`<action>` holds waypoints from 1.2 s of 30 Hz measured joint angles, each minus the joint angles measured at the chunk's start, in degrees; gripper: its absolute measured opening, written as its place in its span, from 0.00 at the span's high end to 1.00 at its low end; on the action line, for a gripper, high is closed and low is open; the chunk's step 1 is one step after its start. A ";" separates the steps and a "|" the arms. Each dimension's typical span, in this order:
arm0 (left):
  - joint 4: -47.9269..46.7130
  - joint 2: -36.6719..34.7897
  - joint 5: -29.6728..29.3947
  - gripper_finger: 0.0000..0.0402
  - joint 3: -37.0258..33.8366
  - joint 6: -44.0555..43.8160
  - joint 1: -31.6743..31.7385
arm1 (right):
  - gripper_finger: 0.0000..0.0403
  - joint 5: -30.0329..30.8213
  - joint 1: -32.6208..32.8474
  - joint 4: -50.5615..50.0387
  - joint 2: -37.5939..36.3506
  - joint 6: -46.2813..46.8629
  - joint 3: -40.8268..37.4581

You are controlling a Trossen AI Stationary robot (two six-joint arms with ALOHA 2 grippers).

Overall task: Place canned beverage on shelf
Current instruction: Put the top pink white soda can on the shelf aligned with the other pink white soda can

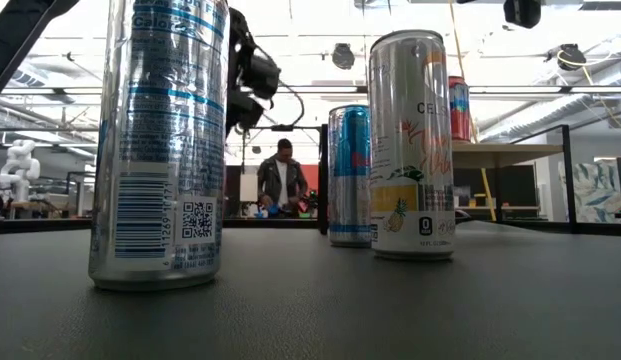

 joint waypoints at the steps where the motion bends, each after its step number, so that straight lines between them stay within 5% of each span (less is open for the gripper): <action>1: -1.28 -0.24 0.00 0.32 1.49 1.08 -0.49 | 1.00 -0.02 0.00 0.38 0.00 -0.60 0.00; 10: -6.16 -3.47 2.46 0.32 18.52 2.98 -7.11 | 1.00 -0.32 -0.02 3.59 0.53 -3.94 0.00; 20: -6.35 -5.81 3.89 0.32 34.83 1.77 -18.86 | 1.00 -7.54 0.00 12.47 3.29 -7.45 0.00; 27: -5.28 -5.88 1.57 0.32 37.57 5.60 -28.33 | 0.96 -10.87 -0.02 15.76 6.97 -10.54 0.00; 36: 6.49 -5.98 -7.62 0.30 37.50 17.78 -36.92 | 0.71 -18.10 0.70 26.46 12.43 -12.85 0.00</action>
